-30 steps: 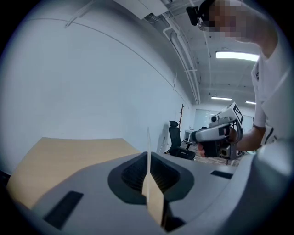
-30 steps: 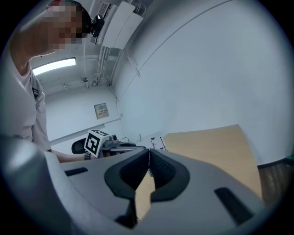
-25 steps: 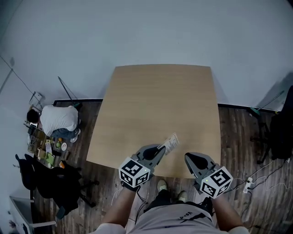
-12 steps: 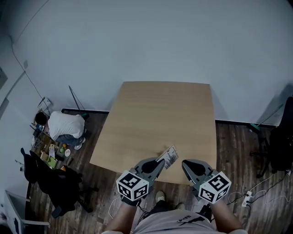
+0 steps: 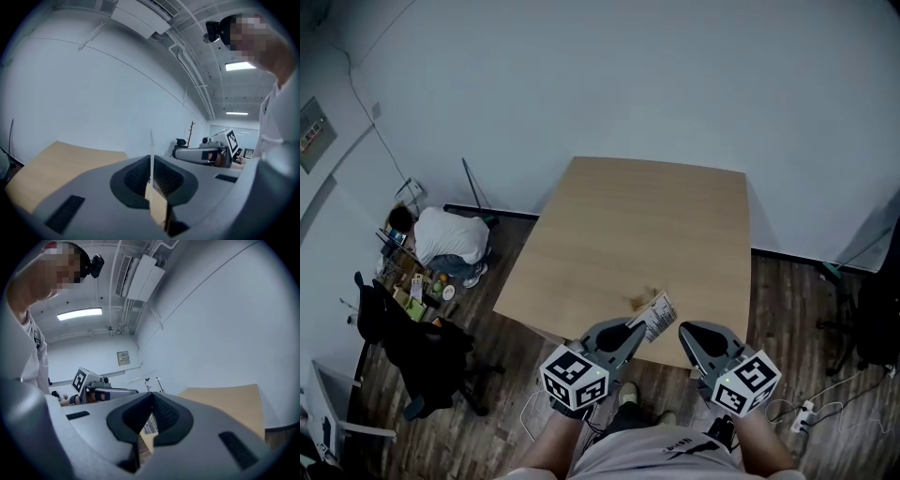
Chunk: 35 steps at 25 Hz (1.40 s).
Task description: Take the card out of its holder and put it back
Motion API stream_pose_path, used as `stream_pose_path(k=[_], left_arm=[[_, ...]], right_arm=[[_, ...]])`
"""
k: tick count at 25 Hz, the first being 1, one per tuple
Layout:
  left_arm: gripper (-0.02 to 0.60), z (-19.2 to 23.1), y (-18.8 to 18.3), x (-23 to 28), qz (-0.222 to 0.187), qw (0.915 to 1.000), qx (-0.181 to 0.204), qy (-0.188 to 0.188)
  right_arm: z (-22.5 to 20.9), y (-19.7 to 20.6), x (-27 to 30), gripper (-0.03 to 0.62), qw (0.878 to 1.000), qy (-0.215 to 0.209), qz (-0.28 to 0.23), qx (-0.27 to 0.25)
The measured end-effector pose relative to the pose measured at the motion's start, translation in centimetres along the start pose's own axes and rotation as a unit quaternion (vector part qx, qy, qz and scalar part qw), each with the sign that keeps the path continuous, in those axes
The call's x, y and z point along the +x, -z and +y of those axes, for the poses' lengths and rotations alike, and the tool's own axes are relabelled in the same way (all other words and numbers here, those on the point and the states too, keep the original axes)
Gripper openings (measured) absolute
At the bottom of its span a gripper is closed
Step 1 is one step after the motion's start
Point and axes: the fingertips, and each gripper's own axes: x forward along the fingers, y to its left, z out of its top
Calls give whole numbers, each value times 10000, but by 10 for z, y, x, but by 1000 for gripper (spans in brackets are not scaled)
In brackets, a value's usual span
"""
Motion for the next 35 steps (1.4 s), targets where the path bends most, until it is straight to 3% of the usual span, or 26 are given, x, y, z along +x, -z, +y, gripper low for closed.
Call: stream_pose_path(k=[11,24,35], left_arm=[[25,-7,6,-9,5,9998,22,-182],[25,27,4,-4,92,9995,69,-300],[25,118,31,49,448,9972,508,325]], right_arm=[[11,-7,-9,12,9998,-159,-56,-92],[-3,-3,6,12,10000,-56,-10,19],[-33,17,48,12,9994,242,-34,262]])
